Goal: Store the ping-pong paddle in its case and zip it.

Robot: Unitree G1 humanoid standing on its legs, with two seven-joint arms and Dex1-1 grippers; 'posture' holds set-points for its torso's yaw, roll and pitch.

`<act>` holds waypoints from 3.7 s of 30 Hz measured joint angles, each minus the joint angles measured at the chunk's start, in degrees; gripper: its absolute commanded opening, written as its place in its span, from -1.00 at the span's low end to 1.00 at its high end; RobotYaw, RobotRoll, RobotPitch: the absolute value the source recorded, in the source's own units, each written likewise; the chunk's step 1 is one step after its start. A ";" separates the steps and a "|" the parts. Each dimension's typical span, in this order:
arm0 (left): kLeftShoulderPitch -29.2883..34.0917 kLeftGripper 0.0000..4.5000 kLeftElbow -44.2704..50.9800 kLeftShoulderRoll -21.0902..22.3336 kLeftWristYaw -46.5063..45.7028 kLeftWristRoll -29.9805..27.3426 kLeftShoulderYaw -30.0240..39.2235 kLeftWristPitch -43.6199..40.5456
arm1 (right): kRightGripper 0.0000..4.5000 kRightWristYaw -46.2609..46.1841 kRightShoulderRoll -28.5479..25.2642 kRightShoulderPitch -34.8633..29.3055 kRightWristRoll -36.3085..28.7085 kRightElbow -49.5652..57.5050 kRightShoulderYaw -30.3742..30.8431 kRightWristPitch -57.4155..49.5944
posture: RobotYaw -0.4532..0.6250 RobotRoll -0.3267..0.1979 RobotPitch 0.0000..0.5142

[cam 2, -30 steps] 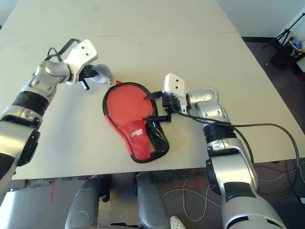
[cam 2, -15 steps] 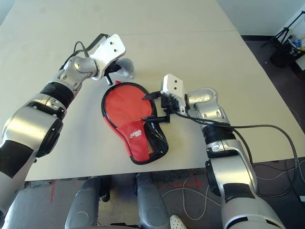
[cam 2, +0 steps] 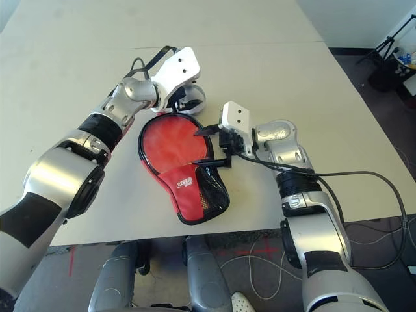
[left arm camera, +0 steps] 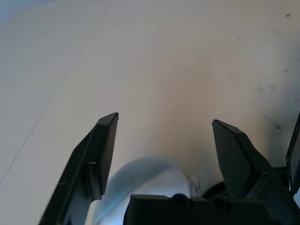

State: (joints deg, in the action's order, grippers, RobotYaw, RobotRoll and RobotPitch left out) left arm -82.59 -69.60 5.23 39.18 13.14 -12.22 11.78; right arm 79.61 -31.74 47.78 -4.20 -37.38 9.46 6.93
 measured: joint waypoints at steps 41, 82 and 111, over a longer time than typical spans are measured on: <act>43.39 0.99 65.06 26.28 20.55 -20.35 6.25 -33.50 | 1.00 -0.95 0.92 0.54 0.10 -2.65 0.18 1.22 | -0.15 0.25 0.06; 45.34 0.99 65.53 23.14 16.99 -19.17 -3.79 -38.65 | 1.00 0.00 0.23 19.59 2.56 -13.83 0.72 -1.96 | -0.19 0.25 0.06; 50.45 0.99 75.30 21.91 13.54 -19.76 -4.85 -44.29 | 1.00 -36.38 17.00 33.10 19.34 -37.80 3.03 1.71 | -0.10 0.25 0.08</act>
State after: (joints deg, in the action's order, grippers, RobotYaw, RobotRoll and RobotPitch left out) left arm -32.14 5.70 27.14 52.72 -6.62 -17.07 -32.51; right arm 43.23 -14.74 80.88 15.13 -75.18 12.49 8.65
